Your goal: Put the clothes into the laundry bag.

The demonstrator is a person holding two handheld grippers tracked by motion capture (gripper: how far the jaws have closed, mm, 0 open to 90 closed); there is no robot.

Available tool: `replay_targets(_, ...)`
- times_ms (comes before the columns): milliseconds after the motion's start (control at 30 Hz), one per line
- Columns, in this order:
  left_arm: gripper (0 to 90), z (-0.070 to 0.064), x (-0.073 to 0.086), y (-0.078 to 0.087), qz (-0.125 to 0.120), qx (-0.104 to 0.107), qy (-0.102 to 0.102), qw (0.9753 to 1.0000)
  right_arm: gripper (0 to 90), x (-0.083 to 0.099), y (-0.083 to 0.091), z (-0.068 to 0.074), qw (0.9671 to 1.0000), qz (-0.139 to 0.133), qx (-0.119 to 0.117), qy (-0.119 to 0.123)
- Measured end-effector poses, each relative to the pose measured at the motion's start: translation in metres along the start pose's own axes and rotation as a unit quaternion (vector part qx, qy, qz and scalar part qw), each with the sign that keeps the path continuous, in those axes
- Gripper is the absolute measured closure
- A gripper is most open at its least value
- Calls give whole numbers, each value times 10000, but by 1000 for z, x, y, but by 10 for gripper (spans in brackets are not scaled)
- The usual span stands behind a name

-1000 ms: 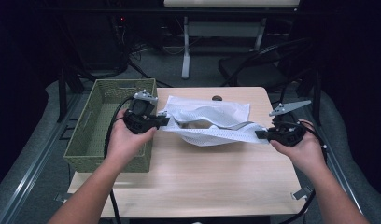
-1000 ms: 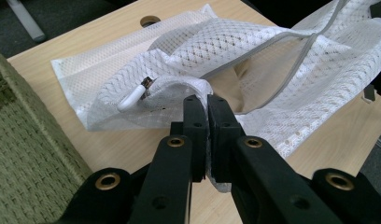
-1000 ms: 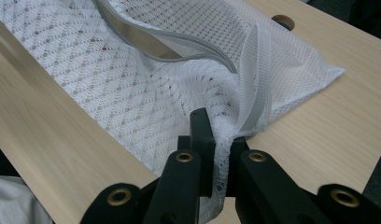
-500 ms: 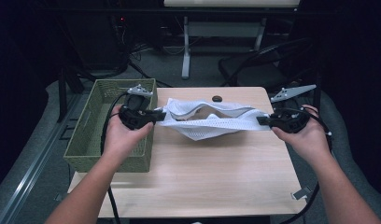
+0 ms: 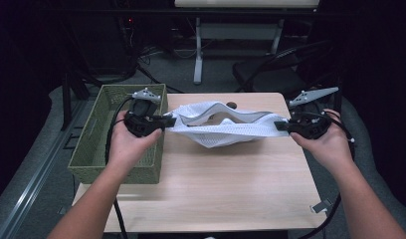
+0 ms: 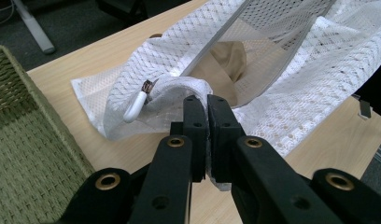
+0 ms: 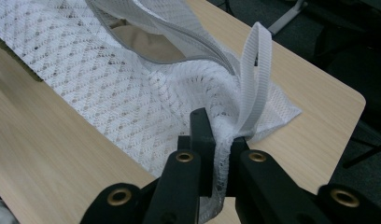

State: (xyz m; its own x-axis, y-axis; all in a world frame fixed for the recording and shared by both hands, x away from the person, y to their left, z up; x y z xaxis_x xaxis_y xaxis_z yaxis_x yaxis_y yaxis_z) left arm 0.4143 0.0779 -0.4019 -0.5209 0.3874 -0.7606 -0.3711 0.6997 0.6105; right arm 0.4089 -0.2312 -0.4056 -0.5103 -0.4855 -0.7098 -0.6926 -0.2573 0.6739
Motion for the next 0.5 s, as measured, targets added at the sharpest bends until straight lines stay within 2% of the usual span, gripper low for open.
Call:
replay_targets(200, 876, -1, -4, 3, 22, -29, -53, 10000, 890, -2, 2, -1, 10000, -66, 32, -22)
replay_targets(500, 876, 0, 7, -3, 50, 35, 46, 10000, 890, 4, -3, 2, 10000, 21, -14, 19)
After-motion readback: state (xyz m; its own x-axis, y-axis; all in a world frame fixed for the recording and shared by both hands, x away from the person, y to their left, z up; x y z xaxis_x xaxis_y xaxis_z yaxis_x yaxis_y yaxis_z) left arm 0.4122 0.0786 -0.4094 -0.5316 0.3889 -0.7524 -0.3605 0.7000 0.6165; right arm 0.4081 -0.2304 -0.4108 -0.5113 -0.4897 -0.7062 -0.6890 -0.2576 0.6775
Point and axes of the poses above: each handheld gripper's, and its own axes: y roughly backward along the jaws, x roughly out of its underside, z roughly to its left, the point moved 10 cm from there along -y, roughly forward along the jaws, and after that the axes turned 11 degrees about x, right-handed, at the moved point
